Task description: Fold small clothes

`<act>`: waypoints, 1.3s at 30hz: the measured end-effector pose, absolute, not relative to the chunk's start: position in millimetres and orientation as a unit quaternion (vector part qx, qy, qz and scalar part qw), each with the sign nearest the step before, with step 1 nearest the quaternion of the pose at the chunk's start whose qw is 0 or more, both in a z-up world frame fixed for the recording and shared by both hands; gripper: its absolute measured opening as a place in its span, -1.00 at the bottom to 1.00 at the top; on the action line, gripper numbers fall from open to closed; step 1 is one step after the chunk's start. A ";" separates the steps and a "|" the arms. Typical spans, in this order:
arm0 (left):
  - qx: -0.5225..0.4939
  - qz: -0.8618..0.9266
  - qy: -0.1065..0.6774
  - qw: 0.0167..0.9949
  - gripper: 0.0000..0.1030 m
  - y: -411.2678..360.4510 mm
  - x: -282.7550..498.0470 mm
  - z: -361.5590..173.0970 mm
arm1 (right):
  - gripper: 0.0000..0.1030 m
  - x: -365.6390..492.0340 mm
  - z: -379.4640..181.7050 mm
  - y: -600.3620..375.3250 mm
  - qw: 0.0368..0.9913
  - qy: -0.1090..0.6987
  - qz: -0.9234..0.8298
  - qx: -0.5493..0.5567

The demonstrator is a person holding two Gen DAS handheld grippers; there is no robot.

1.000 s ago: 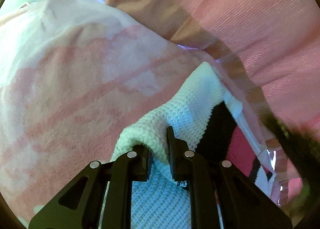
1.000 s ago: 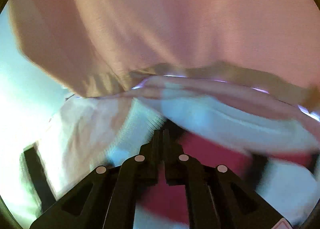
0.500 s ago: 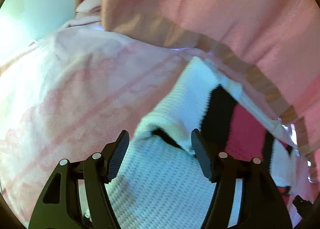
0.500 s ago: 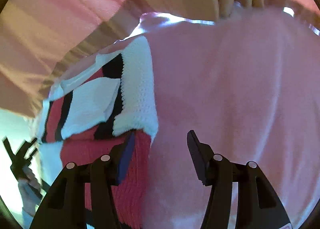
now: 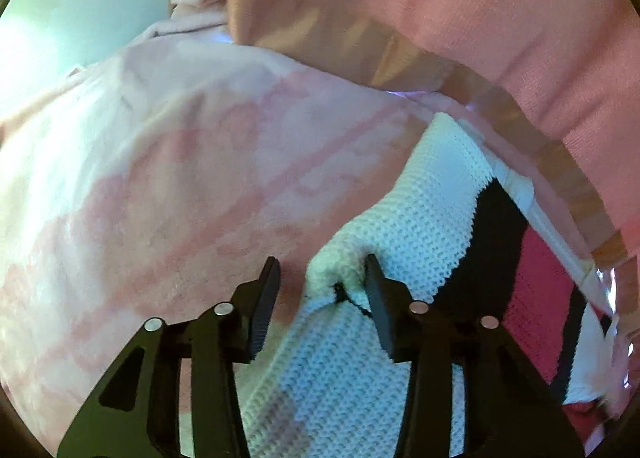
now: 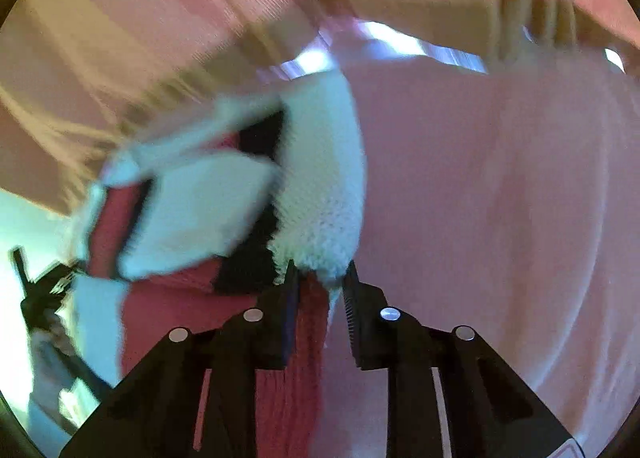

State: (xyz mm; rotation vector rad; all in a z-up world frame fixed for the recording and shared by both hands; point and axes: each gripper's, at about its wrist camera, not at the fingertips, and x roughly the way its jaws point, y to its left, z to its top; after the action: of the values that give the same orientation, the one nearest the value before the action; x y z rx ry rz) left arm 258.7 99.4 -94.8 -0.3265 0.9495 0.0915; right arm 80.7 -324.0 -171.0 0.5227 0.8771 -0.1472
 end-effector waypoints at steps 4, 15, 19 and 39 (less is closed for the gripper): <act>-0.182 0.012 0.457 0.870 -0.15 110.7 244.8 -78.9 | -0.44 55.1 -153.5 -324.8 0.869 0.406 -0.062 0.276; -0.090 -0.047 0.495 0.863 0.58 153.7 77.3 -60.3 | 0.42 -132.3 -183.8 -253.2 0.870 0.396 -0.008 0.294; -0.116 -0.051 0.524 0.842 0.58 167.2 34.9 -83.5 | 0.43 -158.7 -215.0 -221.1 0.858 0.421 0.009 0.296; -0.152 -0.144 0.501 0.840 -0.79 147.3 -53.3 -54.2 | -0.88 -223.7 -155.7 -219.0 0.906 0.326 0.004 0.271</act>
State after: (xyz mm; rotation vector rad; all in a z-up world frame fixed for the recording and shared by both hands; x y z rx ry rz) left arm -53.3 147.3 -54.2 -0.3204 1.0588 -0.3047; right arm -223.7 -219.0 -155.7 0.5590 0.6724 0.0090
